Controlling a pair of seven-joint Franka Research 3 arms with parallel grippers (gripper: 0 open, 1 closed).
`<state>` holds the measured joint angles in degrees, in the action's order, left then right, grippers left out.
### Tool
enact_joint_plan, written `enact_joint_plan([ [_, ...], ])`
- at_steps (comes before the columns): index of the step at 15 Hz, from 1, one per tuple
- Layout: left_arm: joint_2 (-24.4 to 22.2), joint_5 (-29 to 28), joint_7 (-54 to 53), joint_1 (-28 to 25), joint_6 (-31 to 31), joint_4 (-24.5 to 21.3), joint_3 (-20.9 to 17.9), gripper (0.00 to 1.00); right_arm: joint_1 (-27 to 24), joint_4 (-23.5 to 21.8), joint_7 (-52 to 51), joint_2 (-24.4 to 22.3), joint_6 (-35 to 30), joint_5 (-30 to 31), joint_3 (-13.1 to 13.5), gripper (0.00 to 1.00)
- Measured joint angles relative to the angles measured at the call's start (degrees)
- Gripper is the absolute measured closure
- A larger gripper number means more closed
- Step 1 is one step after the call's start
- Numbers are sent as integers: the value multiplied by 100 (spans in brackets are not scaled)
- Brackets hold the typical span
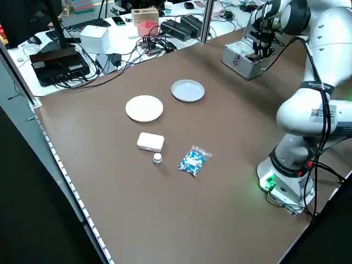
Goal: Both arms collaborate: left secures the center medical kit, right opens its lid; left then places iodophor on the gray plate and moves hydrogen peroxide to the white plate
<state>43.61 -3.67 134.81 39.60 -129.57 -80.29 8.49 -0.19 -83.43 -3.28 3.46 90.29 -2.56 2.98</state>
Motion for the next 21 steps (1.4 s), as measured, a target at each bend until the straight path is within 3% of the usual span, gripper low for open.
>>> enact_joint_plan([
  [4,8,0,0,2,-3,4,2,52,2,-8,-2,0,-56,0,0,1],
  [7,16,0,0,2,-1,6,4,67,2,-15,-12,0,-101,0,0,1],
  [16,-11,0,15,-25,-5,120,0,67,2,-16,-43,0,-117,0,0,1],
  [21,-313,0,16,-48,173,202,1,67,2,-15,-51,0,-106,1,0,1],
])
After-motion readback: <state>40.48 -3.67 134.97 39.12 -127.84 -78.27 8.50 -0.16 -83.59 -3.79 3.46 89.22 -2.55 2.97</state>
